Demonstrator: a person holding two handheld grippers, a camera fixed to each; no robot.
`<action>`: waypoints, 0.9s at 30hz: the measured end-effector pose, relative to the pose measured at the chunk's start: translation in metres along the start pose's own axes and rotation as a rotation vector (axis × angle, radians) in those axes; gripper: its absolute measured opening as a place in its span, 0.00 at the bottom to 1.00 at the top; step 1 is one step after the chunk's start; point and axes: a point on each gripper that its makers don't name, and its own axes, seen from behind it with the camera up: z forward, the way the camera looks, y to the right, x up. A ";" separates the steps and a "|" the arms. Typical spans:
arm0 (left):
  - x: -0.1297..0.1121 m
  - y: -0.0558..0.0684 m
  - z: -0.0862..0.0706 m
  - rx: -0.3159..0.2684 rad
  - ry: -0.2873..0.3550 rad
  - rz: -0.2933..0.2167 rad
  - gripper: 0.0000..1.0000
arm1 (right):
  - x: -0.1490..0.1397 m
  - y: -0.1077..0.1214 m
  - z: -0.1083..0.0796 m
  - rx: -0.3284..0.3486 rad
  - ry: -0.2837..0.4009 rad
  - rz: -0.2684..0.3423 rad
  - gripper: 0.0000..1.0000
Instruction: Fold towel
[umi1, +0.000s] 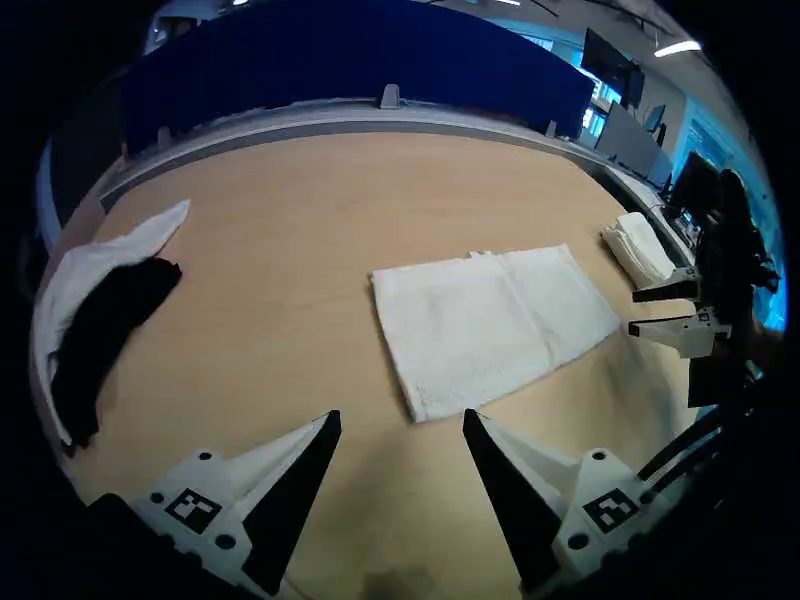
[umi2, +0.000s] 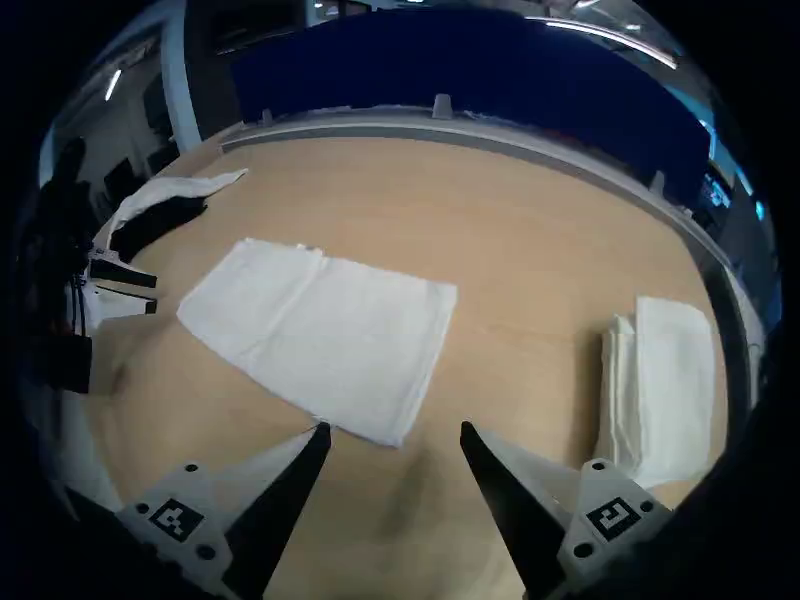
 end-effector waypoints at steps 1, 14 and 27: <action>-0.001 -0.001 -0.001 0.003 0.000 -0.003 0.90 | -0.001 0.000 0.000 0.002 -0.002 -0.001 1.00; -0.020 -0.014 -0.028 0.090 0.016 -0.038 0.90 | -0.016 -0.010 0.007 0.084 -0.060 -0.105 1.00; -0.050 -0.024 -0.053 0.151 0.028 -0.104 0.91 | -0.020 -0.013 0.014 0.116 -0.099 -0.223 0.75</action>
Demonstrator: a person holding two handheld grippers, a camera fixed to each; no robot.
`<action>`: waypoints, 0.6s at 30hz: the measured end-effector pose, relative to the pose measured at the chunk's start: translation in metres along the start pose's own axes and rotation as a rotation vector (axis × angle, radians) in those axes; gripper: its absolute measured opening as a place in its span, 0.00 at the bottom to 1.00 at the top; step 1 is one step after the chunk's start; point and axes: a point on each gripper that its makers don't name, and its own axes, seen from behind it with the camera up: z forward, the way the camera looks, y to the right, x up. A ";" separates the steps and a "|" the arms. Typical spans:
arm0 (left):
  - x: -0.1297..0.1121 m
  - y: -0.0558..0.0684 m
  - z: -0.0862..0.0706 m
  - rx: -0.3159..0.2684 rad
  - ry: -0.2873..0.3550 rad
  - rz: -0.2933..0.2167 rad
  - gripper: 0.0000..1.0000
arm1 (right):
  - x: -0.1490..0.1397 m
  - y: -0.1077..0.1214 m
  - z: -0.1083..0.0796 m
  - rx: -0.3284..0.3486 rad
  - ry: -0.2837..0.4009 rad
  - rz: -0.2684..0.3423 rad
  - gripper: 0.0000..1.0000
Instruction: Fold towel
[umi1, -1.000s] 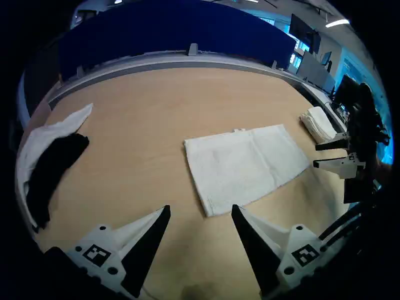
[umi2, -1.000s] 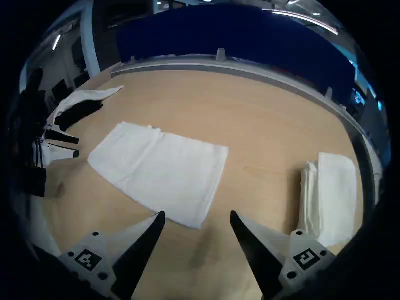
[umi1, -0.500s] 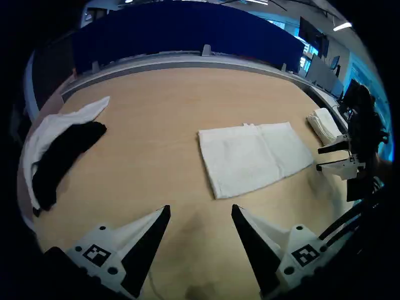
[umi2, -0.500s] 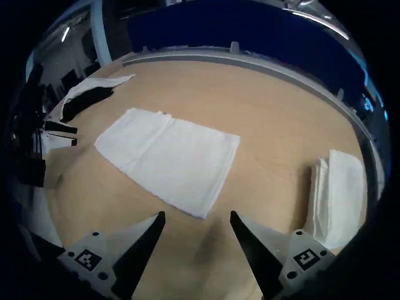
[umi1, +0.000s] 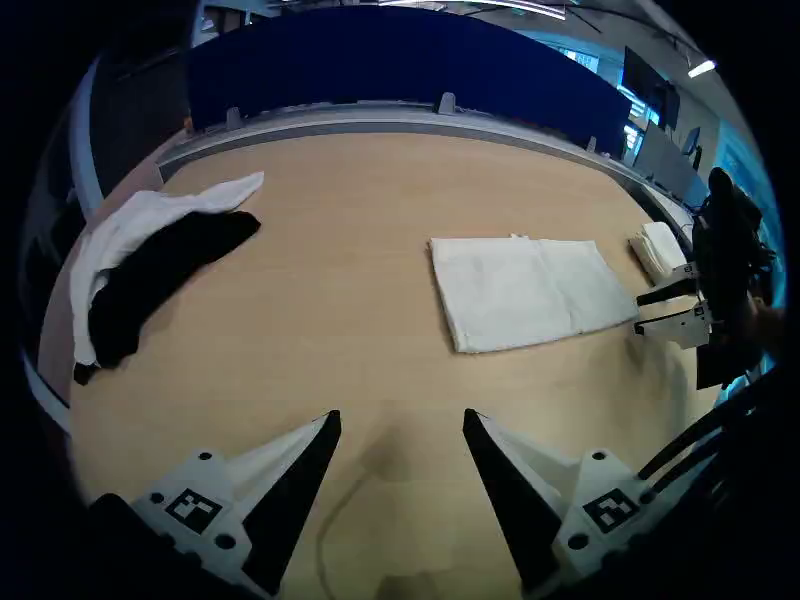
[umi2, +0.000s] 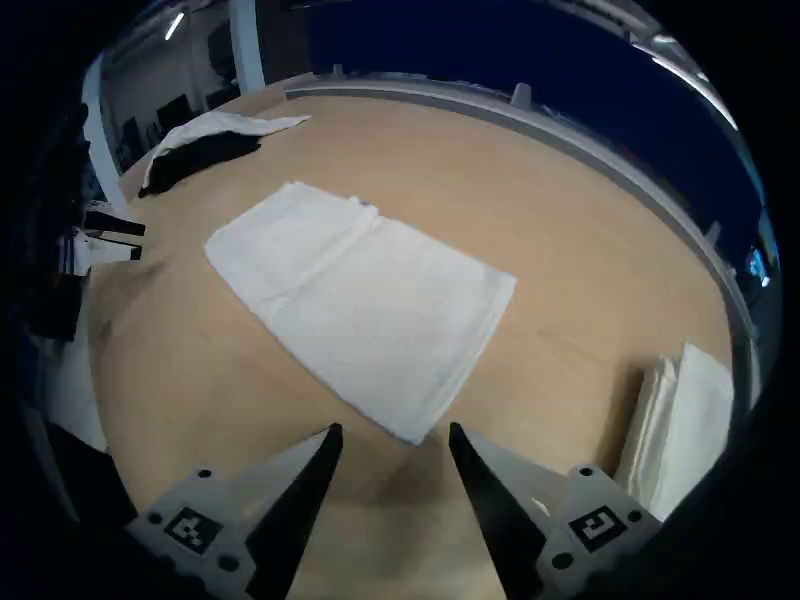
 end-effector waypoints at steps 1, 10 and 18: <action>0.000 0.000 -0.001 0.001 0.003 -0.004 0.91 | 0.000 0.001 0.000 -0.002 -0.004 -0.002 0.70; 0.002 -0.003 -0.012 0.010 0.020 -0.023 0.90 | -0.002 0.008 0.006 -0.022 -0.025 -0.007 0.27; -0.001 -0.007 -0.016 0.017 0.020 -0.032 0.90 | 0.002 0.007 0.007 -0.013 -0.014 -0.010 0.06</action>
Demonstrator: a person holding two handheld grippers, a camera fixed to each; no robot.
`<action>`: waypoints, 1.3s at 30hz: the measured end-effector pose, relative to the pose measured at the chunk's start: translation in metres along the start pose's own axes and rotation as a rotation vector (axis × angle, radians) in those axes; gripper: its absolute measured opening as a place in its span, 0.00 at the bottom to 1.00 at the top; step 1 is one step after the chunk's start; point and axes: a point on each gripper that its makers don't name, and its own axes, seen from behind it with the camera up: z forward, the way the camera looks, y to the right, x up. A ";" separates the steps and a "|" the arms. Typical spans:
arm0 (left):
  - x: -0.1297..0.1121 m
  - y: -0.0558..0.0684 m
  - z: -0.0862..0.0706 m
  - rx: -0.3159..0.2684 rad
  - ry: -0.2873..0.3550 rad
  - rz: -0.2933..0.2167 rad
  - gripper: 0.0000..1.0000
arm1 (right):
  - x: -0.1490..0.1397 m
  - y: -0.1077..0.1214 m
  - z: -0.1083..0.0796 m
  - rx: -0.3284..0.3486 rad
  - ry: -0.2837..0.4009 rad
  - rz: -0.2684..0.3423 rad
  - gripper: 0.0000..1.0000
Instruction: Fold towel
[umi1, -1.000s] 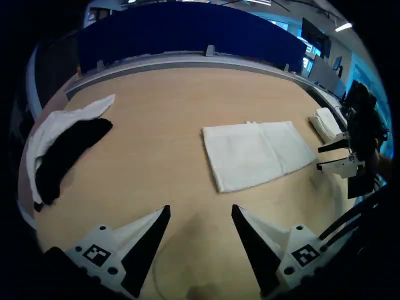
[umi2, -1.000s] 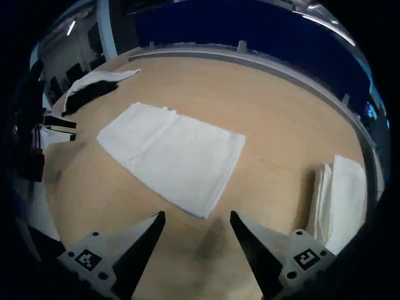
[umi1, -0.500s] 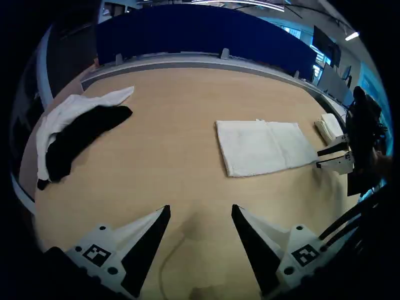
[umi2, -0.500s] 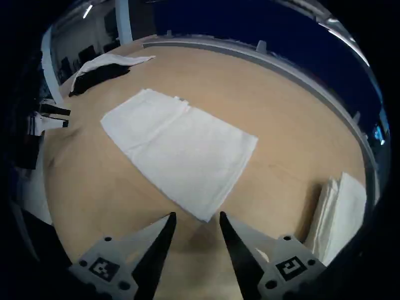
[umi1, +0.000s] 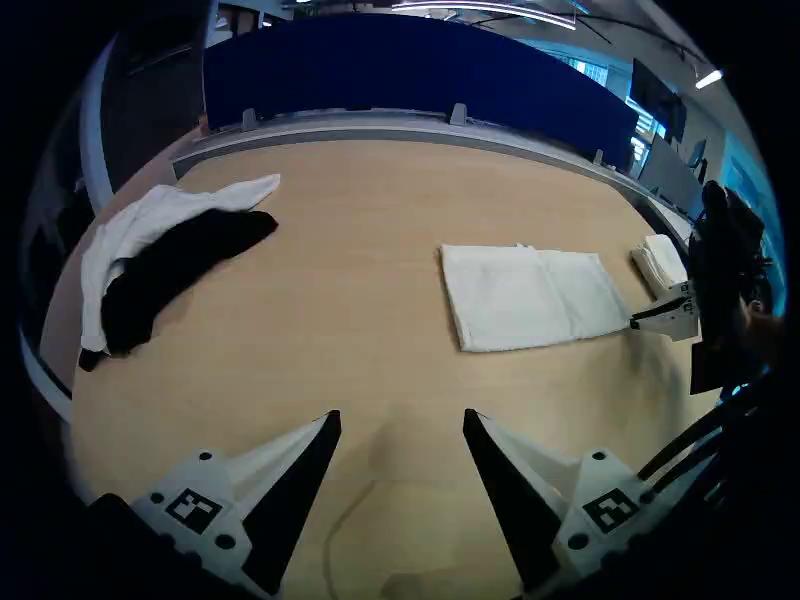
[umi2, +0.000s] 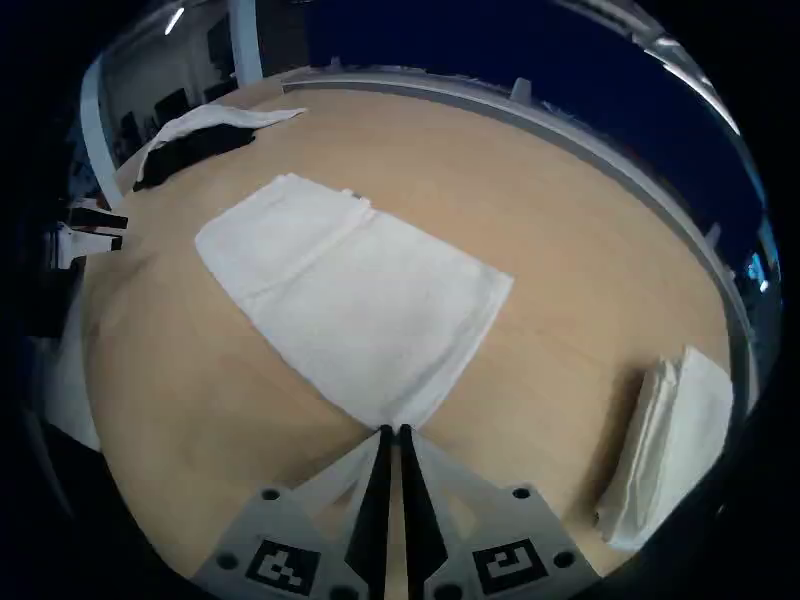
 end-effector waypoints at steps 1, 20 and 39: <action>0.000 0.000 0.000 0.001 0.000 0.001 0.90 | 0.000 0.000 0.000 0.000 0.001 -0.003 0.06; 0.001 -0.006 -0.006 0.008 0.008 0.001 0.90 | 0.056 -0.003 -0.030 -0.030 0.123 -0.060 0.05; 0.013 -0.013 -0.011 0.008 0.040 -0.017 0.90 | 0.144 -0.033 -0.042 -0.004 0.236 -0.165 0.04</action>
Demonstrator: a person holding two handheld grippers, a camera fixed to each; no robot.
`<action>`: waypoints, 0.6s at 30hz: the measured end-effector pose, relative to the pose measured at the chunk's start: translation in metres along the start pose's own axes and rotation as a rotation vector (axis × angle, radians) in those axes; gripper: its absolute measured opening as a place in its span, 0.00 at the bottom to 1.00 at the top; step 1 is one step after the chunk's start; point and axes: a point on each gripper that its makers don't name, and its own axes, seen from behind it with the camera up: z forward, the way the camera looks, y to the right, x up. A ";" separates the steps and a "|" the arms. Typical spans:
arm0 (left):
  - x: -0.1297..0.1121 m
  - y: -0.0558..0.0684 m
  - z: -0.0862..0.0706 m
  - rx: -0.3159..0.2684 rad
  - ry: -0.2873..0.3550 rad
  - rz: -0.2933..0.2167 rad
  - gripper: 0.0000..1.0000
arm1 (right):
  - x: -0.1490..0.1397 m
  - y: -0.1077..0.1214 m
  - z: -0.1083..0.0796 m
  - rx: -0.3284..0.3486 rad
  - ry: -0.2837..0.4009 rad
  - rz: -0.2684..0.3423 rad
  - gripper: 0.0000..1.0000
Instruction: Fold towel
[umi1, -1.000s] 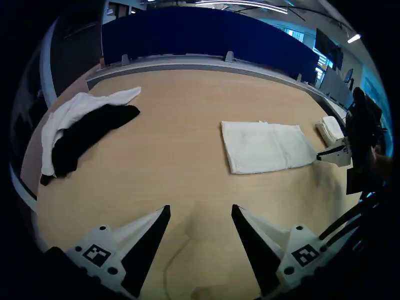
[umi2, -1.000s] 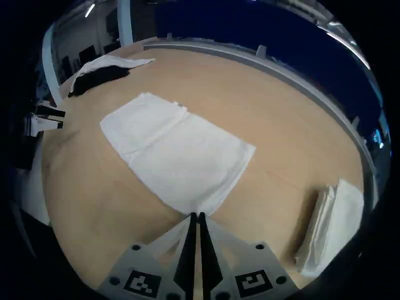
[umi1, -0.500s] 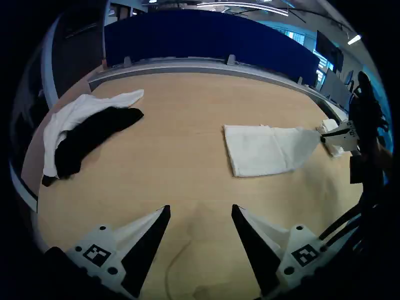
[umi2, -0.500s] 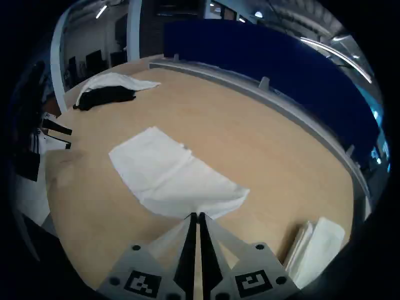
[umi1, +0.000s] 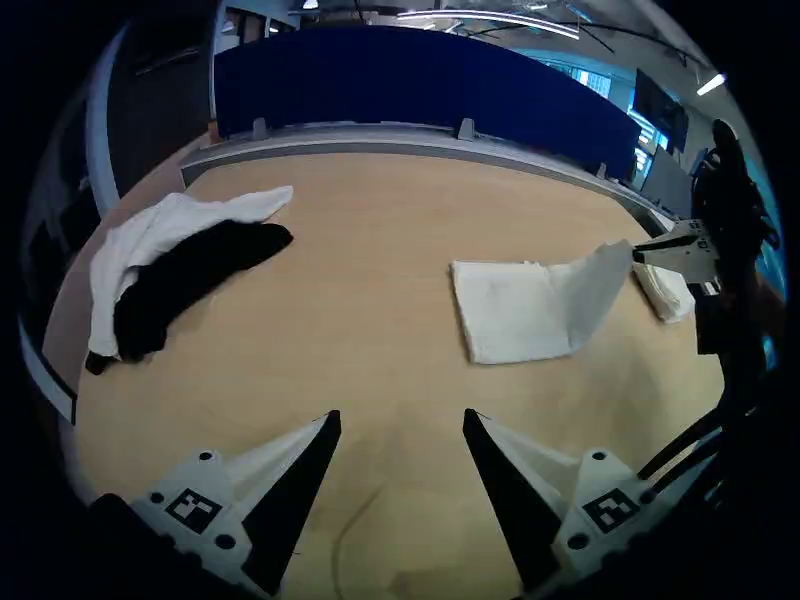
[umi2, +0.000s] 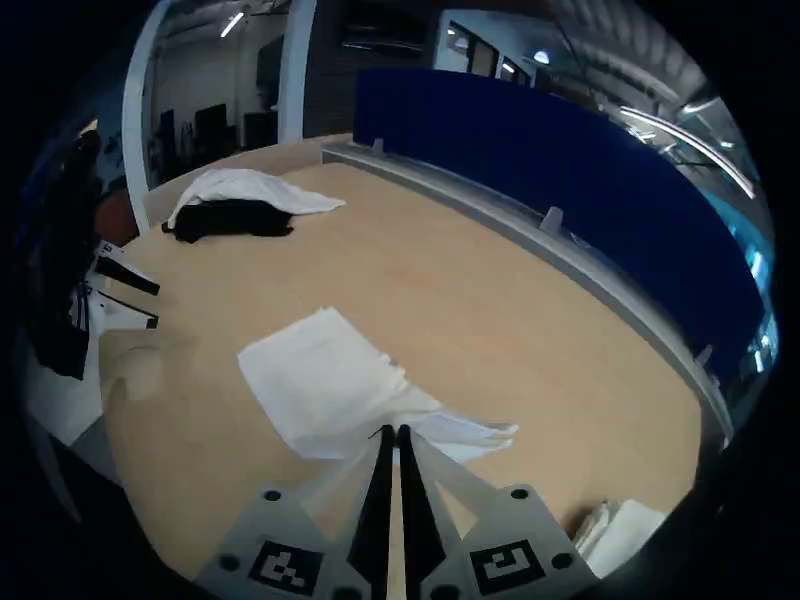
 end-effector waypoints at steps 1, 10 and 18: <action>0.001 0.000 -0.001 0.000 0.003 -0.003 0.91 | 0.002 -0.001 0.001 0.003 0.002 -0.002 0.04; 0.014 -0.006 -0.014 0.012 0.042 -0.037 0.90 | 0.025 -0.024 0.016 0.056 0.011 -0.049 0.04; 0.015 -0.020 -0.033 0.045 0.065 -0.053 0.90 | 0.044 -0.073 0.048 0.150 -0.002 -0.127 0.04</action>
